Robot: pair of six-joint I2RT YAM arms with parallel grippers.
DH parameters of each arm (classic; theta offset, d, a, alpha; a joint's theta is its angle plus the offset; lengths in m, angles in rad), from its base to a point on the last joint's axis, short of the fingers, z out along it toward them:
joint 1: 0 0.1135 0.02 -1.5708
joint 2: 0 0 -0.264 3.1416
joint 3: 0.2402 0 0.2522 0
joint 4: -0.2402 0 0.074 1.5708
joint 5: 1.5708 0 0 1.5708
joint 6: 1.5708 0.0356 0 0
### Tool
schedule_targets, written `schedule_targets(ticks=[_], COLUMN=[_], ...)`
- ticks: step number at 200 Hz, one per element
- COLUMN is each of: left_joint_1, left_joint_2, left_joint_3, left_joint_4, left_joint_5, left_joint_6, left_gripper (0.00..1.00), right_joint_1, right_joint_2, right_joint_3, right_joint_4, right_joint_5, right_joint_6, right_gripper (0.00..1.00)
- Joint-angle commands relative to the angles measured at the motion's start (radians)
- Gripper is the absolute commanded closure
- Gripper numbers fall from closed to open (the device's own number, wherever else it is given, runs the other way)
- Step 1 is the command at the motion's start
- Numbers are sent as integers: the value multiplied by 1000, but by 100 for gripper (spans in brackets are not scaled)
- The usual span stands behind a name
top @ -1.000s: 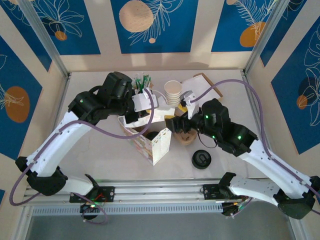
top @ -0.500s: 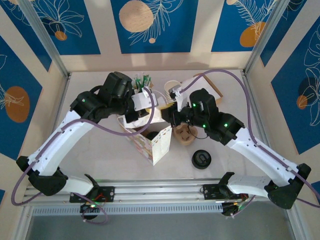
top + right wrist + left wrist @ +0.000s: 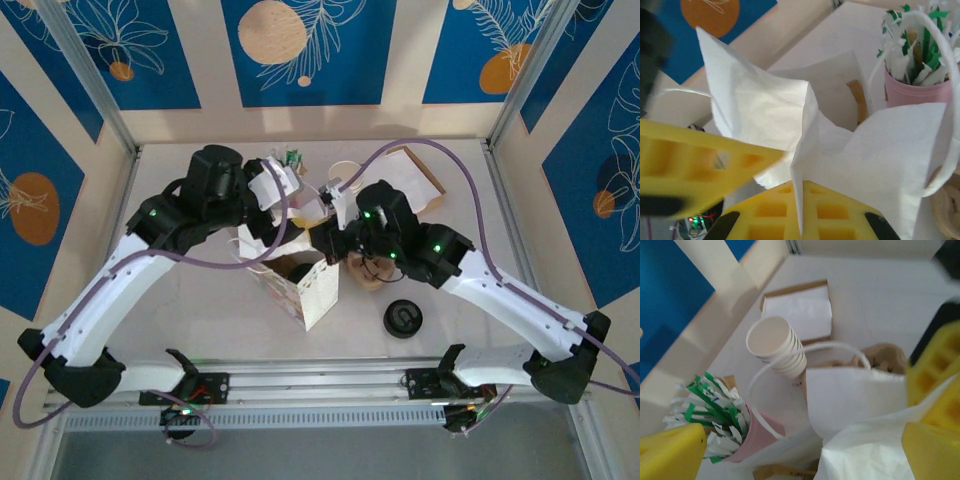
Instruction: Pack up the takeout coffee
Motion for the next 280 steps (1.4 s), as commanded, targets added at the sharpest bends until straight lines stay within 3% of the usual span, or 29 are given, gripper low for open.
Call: schedule_targets(ticks=[1,23,91,123,168,194,223,250,280], left_joint_1=[11,12,27,29,32,36,37,38,38], left_joint_2=[-51,-53,-74,-109,-144,-164,-190,-221,-282], left_joint_3=[-1,13,32,-10,-45,-62,-70,-60,-56], left_joint_4=[106,98,74,62,1,-24,-42,-62,-44], left_joint_5=[69,66,-95,-138,-238,-252,-272,-289,-309], left_joint_6=[-112,-179,-384,-442,-497,-510,-512,-506,-496], left_gripper=[0,0,0,0,5,6,5,3,0], right_joint_1=[10,22,27,43,87,99,108,121,147], right_joint_2=[46,100,226,269,308,298,261,202,103], right_joint_3=[55,99,167,207,247,262,279,289,289], right_joint_4=[-65,-122,-249,-314,-312,-302,-293,-272,-216], right_joint_5=[49,80,191,341,384,384,354,339,341], right_joint_6=[21,12,-2,-11,-66,-66,-60,-63,-88], right_gripper=[100,100,100,100,98,91,68,54,49])
